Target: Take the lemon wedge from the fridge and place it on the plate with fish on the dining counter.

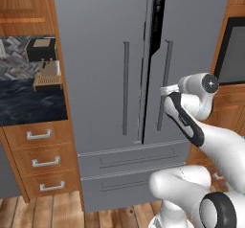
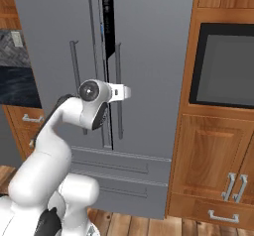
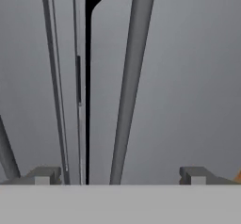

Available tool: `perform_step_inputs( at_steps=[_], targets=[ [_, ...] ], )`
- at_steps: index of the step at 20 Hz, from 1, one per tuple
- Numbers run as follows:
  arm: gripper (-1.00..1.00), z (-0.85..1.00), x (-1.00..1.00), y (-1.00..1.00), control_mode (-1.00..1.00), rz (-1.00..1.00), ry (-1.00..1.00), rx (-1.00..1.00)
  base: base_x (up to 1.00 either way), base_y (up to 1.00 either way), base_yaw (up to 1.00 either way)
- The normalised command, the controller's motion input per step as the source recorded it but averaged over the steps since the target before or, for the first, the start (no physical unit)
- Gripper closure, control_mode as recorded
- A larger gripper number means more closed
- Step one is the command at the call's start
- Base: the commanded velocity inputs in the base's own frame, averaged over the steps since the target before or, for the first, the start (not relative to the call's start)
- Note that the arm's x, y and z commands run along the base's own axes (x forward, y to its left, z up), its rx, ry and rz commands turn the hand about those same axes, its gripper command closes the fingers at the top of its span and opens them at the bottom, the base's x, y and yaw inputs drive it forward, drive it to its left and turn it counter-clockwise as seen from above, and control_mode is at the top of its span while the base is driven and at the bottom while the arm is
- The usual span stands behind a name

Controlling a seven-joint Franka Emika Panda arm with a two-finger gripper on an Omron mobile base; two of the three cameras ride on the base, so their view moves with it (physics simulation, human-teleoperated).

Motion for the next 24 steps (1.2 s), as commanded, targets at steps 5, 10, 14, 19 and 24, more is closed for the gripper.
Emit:
perform_step_inputs(
  at_steps=[5,10,14,19,24],
  targets=[
    [-1.00,0.00,0.96,-0.01,-1.00,0.00,0.02,0.00,0.00,0.00,0.00],
    [-1.00,0.00,0.65,-0.06,-1.00,0.00,0.01,0.00,0.00,0.00,0.00],
    [-1.00,-0.08,0.58,-0.09,-1.00,0.00,0.00,0.00,0.00,0.00,0.00],
    [-1.00,-0.13,0.59,-0.09,-1.00,0.00,0.00,0.00,0.00,0.00,0.00],
    [-1.00,-0.18,0.65,-0.10,-1.00,0.00,0.00,0.00,0.00,0.00,0.00]
  ],
)
